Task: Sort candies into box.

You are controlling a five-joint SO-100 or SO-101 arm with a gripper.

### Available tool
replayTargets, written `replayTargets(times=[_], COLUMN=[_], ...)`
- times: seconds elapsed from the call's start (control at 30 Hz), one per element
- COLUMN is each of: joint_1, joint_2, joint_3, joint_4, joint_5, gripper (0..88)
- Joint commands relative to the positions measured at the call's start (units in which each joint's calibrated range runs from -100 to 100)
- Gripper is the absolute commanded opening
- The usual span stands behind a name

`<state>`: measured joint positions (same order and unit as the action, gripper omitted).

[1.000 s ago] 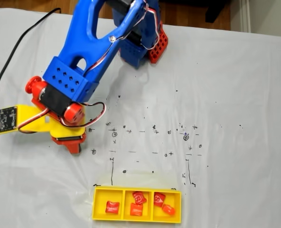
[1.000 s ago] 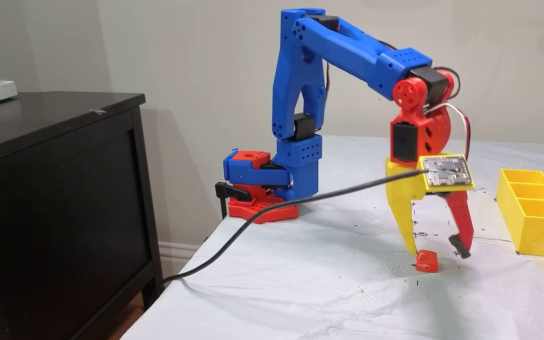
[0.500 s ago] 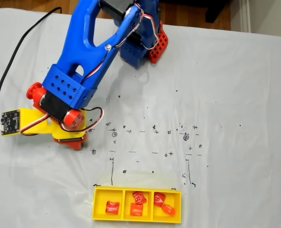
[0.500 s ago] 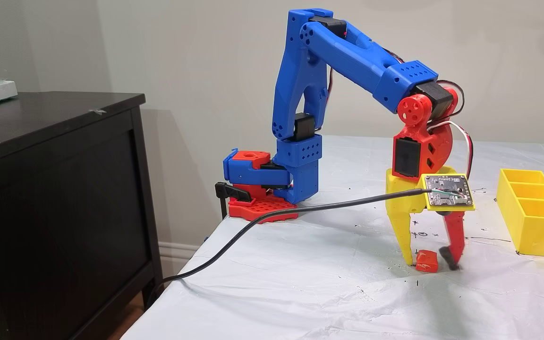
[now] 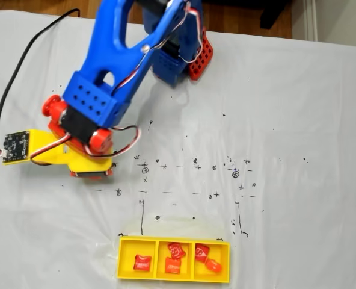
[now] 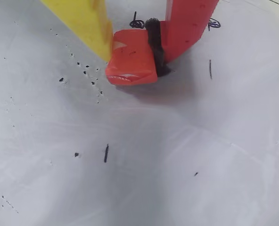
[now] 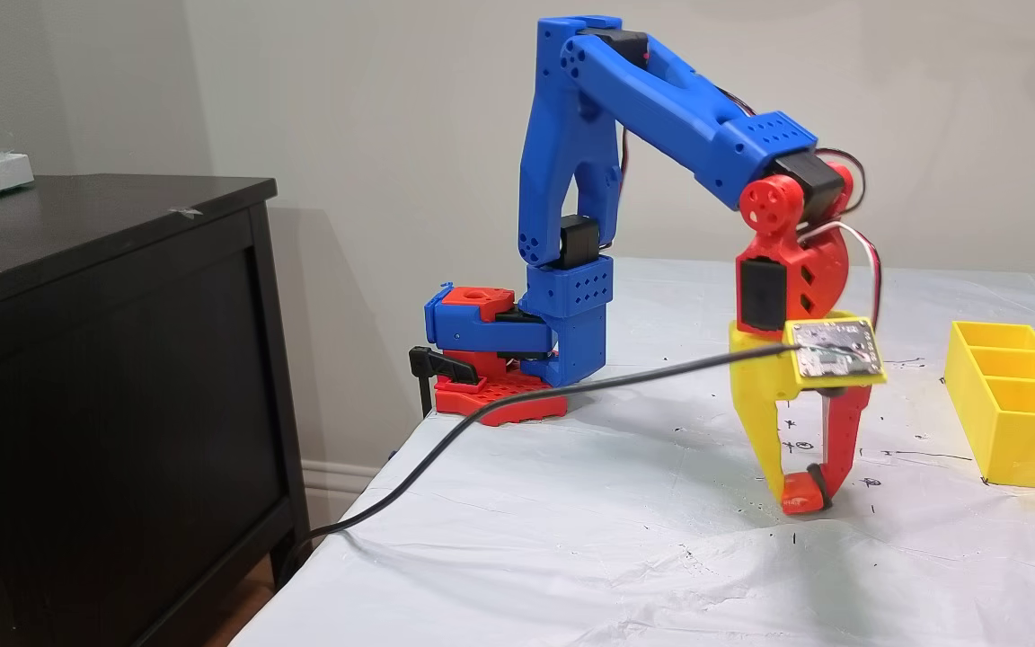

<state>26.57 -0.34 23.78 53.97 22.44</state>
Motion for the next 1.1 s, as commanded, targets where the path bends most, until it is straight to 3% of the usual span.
replayTargets(times=[0.0, 0.33, 0.6, 1.07], joint_1=[-3.6, -10.7, -15.9, -19.0], joint_2=[-10.3, -13.8, -19.9, -8.5], joint_3=[-5.0, -15.2, -9.0, -17.6], joint_4=[1.1, 3.5, -4.8, -7.2], joint_5=[-2.7, -7.7, -12.9, -15.9], gripper=[0.2, 0.2, 0.2, 0.2])
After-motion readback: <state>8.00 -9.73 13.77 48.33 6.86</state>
